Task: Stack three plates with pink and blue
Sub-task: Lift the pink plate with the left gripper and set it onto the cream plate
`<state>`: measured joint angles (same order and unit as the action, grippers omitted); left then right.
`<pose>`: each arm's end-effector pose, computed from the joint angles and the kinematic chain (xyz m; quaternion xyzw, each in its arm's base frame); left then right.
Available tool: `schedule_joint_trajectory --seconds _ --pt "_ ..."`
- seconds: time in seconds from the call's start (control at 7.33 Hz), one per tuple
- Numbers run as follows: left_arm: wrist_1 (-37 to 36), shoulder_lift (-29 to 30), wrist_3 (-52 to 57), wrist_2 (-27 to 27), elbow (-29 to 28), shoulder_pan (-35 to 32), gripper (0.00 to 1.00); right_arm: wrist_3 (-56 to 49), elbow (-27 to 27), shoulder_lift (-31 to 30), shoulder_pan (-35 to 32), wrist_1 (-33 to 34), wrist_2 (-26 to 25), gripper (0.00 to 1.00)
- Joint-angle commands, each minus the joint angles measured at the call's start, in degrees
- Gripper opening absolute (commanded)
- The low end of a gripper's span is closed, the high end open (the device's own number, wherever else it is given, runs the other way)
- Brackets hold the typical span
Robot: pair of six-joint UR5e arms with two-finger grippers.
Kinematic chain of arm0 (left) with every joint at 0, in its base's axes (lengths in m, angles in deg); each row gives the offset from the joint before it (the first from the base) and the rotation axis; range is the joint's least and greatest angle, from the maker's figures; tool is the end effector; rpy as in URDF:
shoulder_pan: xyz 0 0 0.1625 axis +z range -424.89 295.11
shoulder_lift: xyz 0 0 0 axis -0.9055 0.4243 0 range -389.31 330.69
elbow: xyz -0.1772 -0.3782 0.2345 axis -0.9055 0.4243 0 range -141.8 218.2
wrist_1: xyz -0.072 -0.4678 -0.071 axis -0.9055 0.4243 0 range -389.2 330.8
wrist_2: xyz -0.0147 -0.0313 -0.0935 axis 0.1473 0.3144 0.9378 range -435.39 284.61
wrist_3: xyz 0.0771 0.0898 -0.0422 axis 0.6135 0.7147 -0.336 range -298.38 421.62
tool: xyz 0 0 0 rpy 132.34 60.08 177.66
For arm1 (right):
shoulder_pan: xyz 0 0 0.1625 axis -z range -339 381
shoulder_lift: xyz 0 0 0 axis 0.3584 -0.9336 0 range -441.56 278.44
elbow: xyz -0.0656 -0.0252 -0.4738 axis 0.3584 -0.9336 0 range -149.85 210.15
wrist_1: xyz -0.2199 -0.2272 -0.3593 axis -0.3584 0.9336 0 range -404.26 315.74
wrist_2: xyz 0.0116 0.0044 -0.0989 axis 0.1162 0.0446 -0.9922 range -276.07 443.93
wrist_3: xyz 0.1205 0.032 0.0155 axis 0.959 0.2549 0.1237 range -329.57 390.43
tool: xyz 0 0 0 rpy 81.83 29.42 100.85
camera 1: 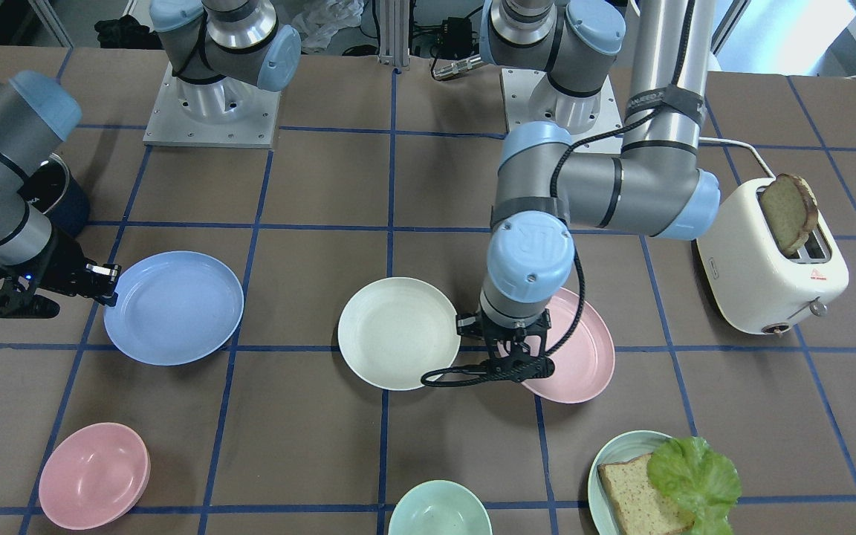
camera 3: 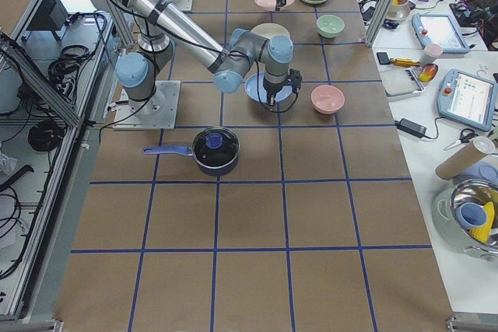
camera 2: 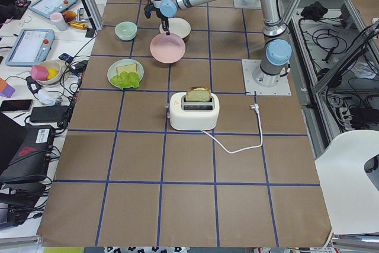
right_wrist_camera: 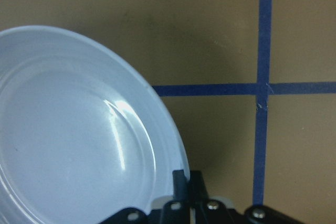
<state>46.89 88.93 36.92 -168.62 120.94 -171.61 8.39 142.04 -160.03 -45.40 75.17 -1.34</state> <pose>-0.3335 -0.6718 0.2831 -0.0677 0.9954 0.0478 0.0481 -0.0965 -0.5801 0.2468 0.0150 0.9984 0.0161 0.0515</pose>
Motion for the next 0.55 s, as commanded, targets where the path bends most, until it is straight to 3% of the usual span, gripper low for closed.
schedule_joint_trajectory --seconds 0.0,0.41 --pt "0.4 5.5 -11.0 0.6 -8.0 -6.6 0.00 0.8 -2.5 -0.1 -0.6 -1.7 -0.2 0.00" --pt "0.5 10.2 -14.2 0.5 -11.3 -10.4 0.00 1.6 -3.2 0.3 -0.7 -1.6 -0.2 0.00"
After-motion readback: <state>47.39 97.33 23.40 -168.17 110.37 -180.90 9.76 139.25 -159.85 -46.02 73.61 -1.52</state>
